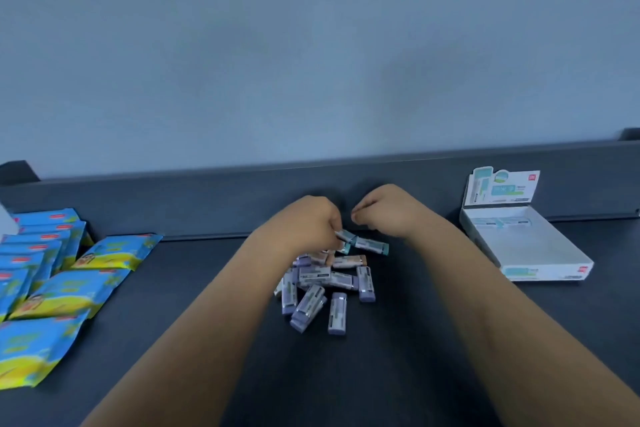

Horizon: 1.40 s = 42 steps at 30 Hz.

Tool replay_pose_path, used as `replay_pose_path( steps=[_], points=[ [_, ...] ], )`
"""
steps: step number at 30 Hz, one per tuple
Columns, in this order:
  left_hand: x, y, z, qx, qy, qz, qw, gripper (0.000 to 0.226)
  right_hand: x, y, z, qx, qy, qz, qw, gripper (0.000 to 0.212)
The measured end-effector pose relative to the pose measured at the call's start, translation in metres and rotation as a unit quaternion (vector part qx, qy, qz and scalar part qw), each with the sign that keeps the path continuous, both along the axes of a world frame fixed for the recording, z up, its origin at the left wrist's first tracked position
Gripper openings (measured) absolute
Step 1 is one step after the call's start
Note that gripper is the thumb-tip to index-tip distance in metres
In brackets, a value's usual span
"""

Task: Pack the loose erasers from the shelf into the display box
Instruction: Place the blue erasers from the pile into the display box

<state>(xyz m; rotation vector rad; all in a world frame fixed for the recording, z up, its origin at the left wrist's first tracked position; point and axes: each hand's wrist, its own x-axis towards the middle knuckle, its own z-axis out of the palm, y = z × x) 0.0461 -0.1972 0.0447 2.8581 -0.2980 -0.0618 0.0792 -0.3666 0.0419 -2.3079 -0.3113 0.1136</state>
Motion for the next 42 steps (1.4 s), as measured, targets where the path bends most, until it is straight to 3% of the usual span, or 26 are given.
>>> replay_pose_path(
  steps=[7, 12, 17, 21, 25, 28, 34, 38, 42],
  points=[
    [0.009, -0.005, -0.009, 0.090, -0.027, -0.042, 0.995, 0.006, 0.025, 0.038, -0.007, -0.155, 0.042, -0.027, 0.987, 0.023],
    [0.019, 0.007, -0.004, 0.107, -0.118, -0.064, 0.985, 0.009, 0.029, 0.042, -0.009, -0.164, 0.070, -0.066, 0.982, 0.021],
    [0.021, 0.028, -0.004, -0.013, -0.153, -0.018, 0.988, 0.016, 0.031, 0.039, -0.020, -0.161, 0.057, -0.095, 0.981, 0.023],
    [0.020, 0.036, -0.008, -0.149, -0.141, 0.025, 0.978, 0.019, 0.028, 0.047, -0.024, -0.196, 0.035, -0.088, 0.976, 0.039],
    [0.017, 0.039, -0.003, -0.253, -0.122, 0.040, 0.959, 0.030, 0.027, 0.053, -0.022, -0.201, 0.037, -0.083, 0.975, 0.030],
    [0.015, 0.038, 0.002, -0.305, -0.098, 0.046, 0.946, 0.015, 0.019, 0.051, -0.015, -0.195, 0.046, -0.039, 0.979, 0.030],
    [0.009, 0.043, 0.000, -0.360, -0.073, 0.081, 0.926, 0.023, 0.001, 0.019, -0.012, 0.037, 0.073, -0.047, 0.996, 0.014],
    [0.004, 0.041, 0.000, -0.447, -0.044, 0.066, 0.891, 0.022, -0.007, -0.002, -0.007, 0.186, 0.079, -0.074, 0.977, 0.025],
    [-0.002, 0.026, -0.001, -0.540, -0.026, 0.081, 0.837, 0.015, -0.016, -0.024, -0.005, 0.278, 0.089, -0.089, 0.952, 0.019]
  ],
)
